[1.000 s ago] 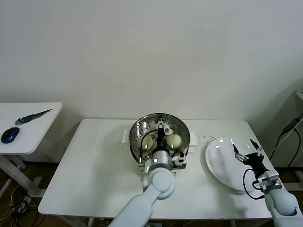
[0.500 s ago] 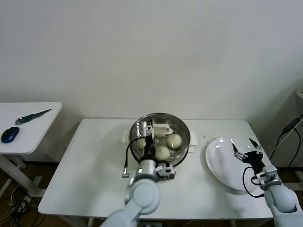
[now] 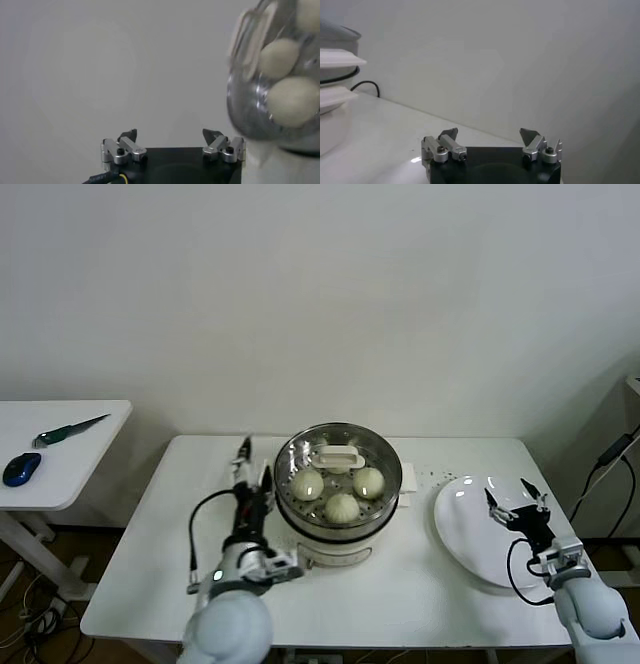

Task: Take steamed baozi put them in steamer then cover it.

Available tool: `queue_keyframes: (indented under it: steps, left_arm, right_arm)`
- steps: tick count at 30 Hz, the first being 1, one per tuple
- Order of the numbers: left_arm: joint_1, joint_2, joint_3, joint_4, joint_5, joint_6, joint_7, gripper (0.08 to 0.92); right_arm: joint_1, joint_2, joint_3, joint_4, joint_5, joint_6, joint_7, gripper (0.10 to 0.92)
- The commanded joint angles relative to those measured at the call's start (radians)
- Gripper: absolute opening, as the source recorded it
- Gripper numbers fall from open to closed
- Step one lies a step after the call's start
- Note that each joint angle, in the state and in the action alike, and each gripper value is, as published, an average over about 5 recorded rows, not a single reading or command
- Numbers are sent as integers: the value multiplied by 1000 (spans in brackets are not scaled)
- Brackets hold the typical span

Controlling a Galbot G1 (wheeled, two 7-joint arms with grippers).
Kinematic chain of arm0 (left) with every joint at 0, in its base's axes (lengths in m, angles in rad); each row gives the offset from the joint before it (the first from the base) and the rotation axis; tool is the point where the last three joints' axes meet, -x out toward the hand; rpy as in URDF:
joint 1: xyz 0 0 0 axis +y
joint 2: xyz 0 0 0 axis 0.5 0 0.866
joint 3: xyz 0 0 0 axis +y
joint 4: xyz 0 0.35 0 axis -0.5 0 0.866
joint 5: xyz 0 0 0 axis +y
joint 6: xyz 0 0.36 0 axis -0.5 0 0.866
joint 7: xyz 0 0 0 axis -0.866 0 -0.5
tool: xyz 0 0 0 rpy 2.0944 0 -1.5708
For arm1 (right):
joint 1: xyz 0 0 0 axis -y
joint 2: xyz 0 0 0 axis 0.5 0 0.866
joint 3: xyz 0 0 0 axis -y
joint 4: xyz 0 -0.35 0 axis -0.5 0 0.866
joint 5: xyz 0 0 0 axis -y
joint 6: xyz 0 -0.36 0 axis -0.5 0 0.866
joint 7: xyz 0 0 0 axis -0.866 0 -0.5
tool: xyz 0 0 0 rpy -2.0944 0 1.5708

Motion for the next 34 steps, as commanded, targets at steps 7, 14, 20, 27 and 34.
queue_keyframes:
  steps: [7,14,20,27,34]
  left_arm:
    - [380,-131,-650,55,-1152,-724,-201,823]
    - [397,-186,-663,152,-1239,-835,-164,823]
    - [391,-184,-624,168,-1236,-828,-168,823]
    - [374,-182,-605,165,-1197,-814,-152,823]
    - [373,-180,-611,162,-1188,-805,-132,823]
  right_arm:
    - [-39,34,7,40,21,12,-16,823]
    - [-66,40,28,45,49,50,-28,823]
    - [-75,40,44,38,70,60,-28,823]
    - [-74,42,50,24,75,74,-35,823]
    - [-70,45,50,11,75,83,-41,823]
